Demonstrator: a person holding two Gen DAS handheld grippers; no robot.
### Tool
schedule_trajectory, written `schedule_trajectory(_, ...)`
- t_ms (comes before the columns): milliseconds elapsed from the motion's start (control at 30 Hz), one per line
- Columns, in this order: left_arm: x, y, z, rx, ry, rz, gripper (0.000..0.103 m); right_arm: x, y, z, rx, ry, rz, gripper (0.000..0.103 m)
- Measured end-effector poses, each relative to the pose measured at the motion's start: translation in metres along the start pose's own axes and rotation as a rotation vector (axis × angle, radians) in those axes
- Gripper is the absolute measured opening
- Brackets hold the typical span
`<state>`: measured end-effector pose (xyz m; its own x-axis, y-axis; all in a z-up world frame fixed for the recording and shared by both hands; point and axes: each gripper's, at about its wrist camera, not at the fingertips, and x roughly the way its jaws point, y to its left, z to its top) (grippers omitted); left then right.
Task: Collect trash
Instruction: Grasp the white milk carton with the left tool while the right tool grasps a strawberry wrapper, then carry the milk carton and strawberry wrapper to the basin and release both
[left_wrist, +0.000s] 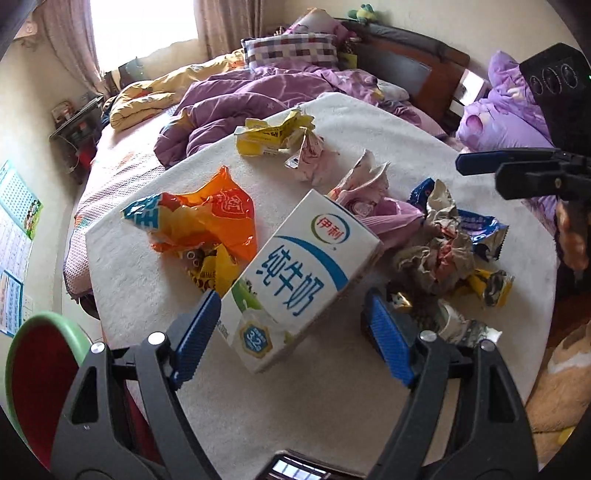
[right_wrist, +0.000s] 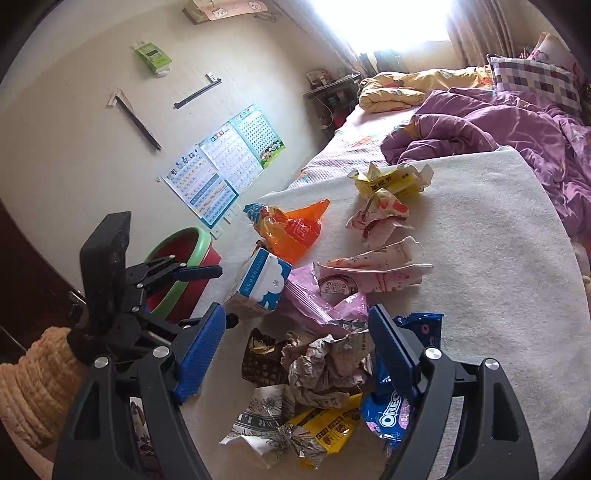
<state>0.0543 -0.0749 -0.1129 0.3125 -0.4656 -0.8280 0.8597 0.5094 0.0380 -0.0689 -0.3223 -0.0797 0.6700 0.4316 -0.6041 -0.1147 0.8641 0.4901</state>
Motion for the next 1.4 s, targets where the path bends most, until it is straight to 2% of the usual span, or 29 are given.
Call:
schedule_trajectory(100, 0.013, 0.006, 0.009, -0.003, 0.021, -0.081, 0.077, -0.003, -0.008, 0.001, 0.006, 0.007, 0.015, 0.077)
schedule_trajectory(200, 0.024, 0.004, 0.017, 0.020, 0.041, -0.082, 0.077, -0.004, -0.018, 0.003, 0.017, 0.015, 0.025, 0.077)
schedule_trajectory(333, 0.024, 0.012, 0.024, -0.056, 0.041, -0.130, 0.068, -0.003, -0.027, 0.007, 0.028, 0.019, 0.040, 0.077)
schedule_trajectory(400, 0.027, 0.011, 0.026, -0.051, 0.054, -0.098, 0.068, 0.000, -0.031, 0.010, 0.031, 0.026, 0.047, 0.077)
schedule_trajectory(467, 0.034, 0.008, 0.028, -0.028, 0.085, -0.056, 0.073, 0.004, -0.033, 0.013, 0.030, 0.032, 0.060, 0.077)
schedule_trajectory(533, 0.039, 0.007, 0.028, -0.033, 0.113, -0.097, 0.073, 0.008, -0.033, 0.016, 0.028, 0.037, 0.073, 0.077)
schedule_trajectory(600, 0.039, 0.003, 0.027, -0.025, 0.108, -0.083, 0.064, 0.010, -0.033, 0.017, 0.027, 0.040, 0.084, 0.077)
schedule_trajectory(667, 0.036, 0.003, 0.026, -0.048, 0.092, -0.069, 0.063, 0.011, -0.032, 0.020, 0.028, 0.042, 0.088, 0.077)
schedule_trajectory(767, 0.023, 0.004, 0.022, -0.118, 0.034, -0.041, 0.062, 0.015, -0.034, 0.024, 0.022, 0.049, 0.064, 0.077)
schedule_trajectory(867, 0.003, 0.006, 0.017, -0.231, -0.045, 0.003, 0.062, 0.019, -0.039, 0.031, 0.026, 0.059, 0.034, 0.077)
schedule_trajectory(967, -0.020, 0.009, 0.011, -0.381, -0.131, 0.038, 0.062, 0.029, -0.046, 0.041, 0.044, 0.098, -0.021, 0.077)
schedule_trajectory(1067, -0.040, 0.009, 0.004, -0.531, -0.200, 0.095, 0.062, 0.036, -0.050, 0.054, 0.071, 0.093, -0.032, 0.077)
schedule_trajectory(1133, -0.050, 0.005, -0.001, -0.606, -0.236, 0.154, 0.062, 0.044, -0.049, 0.065, 0.056, 0.087, -0.079, 0.077)
schedule_trajectory(1267, -0.064, 0.004, -0.011, -0.712, -0.259, 0.206, 0.062, 0.071, -0.055, 0.083, 0.105, 0.109, -0.089, 0.077)
schedule_trajectory(1400, -0.073, 0.004, -0.018, -0.744, -0.253, 0.222, 0.062, 0.097, -0.058, 0.093, 0.092, 0.135, -0.133, 0.077)
